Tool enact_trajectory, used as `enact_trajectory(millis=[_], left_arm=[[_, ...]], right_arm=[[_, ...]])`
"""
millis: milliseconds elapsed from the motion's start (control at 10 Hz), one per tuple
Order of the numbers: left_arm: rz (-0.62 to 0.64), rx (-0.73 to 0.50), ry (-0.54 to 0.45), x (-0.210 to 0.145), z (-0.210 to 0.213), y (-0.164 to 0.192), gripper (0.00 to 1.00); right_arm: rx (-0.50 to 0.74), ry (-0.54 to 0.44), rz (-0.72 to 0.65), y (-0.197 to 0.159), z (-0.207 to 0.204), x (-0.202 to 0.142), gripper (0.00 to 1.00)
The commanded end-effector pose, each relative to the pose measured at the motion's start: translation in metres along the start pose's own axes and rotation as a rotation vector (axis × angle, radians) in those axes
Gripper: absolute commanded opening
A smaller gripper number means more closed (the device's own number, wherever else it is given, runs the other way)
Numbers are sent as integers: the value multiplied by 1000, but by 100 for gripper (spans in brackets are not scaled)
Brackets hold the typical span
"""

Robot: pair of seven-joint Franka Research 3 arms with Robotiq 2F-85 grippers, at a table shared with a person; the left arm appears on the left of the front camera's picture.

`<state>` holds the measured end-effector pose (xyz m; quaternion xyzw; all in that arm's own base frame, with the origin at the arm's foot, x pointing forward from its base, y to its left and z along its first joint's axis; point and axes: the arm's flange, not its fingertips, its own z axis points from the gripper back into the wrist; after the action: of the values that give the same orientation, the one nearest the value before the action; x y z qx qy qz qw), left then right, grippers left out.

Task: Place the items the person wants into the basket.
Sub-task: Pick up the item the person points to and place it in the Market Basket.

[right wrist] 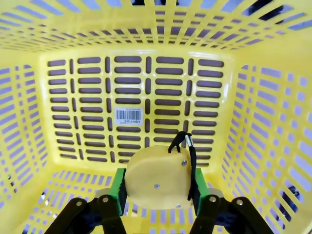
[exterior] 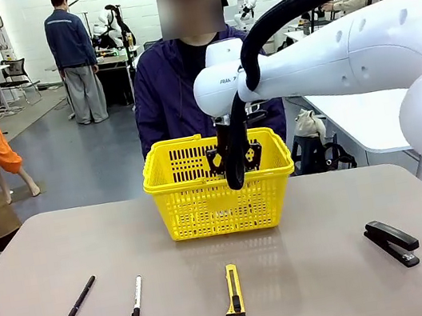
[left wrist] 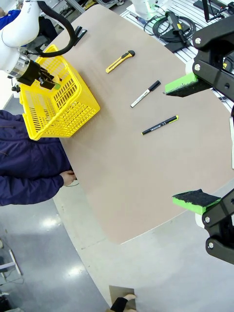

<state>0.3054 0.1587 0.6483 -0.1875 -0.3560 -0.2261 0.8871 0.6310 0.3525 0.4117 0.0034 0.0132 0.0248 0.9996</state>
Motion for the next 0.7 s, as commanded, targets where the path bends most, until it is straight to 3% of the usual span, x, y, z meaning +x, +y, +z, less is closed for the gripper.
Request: enact_trajectory(millis=[0, 100, 300, 400, 600], left_arm=[[-15, -12, -7, -2, 1, 1, 100], [-15, -12, -7, -2, 1, 1, 100], [-15, -12, -7, -2, 1, 1, 100], [-15, -12, -7, -2, 1, 1, 100], [-15, -12, -7, -2, 1, 1, 100]], right_arm=[[3, 6, 24, -1, 8, 7, 63], [2, 1, 31, -1, 7, 7, 63], [-5, -1, 39, -1, 6, 6, 84], [-5, 0, 38, -2, 6, 6, 99], [-5, 3, 37, -2, 6, 6, 100]])
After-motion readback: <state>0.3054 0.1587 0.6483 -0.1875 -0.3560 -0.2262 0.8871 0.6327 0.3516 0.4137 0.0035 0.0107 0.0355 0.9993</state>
